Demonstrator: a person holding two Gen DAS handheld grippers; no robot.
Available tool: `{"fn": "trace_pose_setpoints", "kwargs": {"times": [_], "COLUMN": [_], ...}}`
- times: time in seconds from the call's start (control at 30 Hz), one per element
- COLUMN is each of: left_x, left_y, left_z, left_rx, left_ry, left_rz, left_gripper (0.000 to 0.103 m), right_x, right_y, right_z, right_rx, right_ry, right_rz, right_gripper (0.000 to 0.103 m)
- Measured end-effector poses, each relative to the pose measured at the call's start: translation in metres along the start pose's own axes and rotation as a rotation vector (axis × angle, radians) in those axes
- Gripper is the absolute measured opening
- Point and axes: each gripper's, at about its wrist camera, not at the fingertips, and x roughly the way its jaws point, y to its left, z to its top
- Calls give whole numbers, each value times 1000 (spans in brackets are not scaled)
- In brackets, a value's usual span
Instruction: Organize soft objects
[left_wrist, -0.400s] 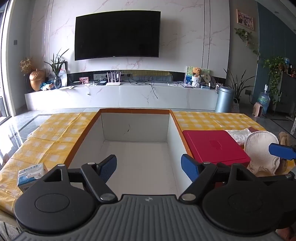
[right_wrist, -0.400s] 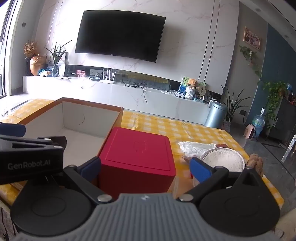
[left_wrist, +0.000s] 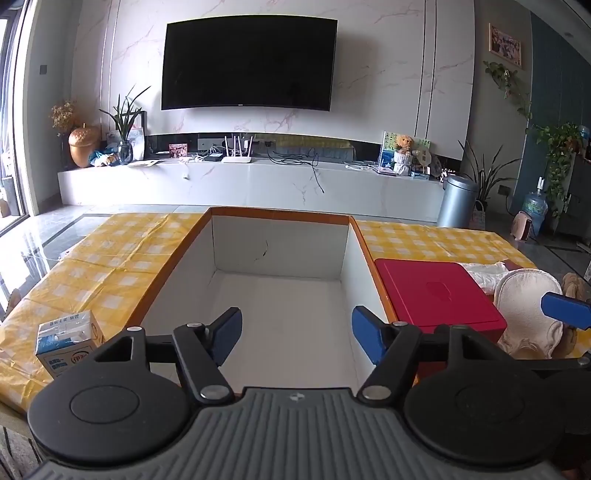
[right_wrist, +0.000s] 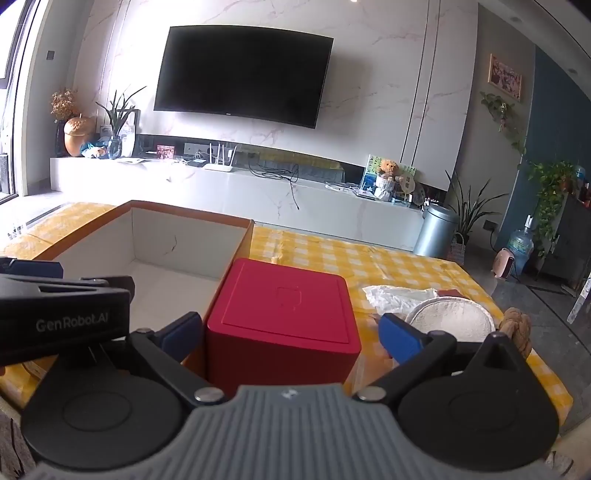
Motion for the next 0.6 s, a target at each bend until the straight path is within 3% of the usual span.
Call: {"fn": "trace_pose_setpoints", "kwargs": {"times": [0.6], "left_x": [3], "left_y": [3], "left_z": [-2], "left_rx": [-12], "left_ry": [20], "left_rz": [7], "left_gripper": [80], "right_x": [1], "right_y": [-4], "right_z": [-1], "right_rx": [3], "right_ry": [8], "right_rz": [0], "right_gripper": [100]}}
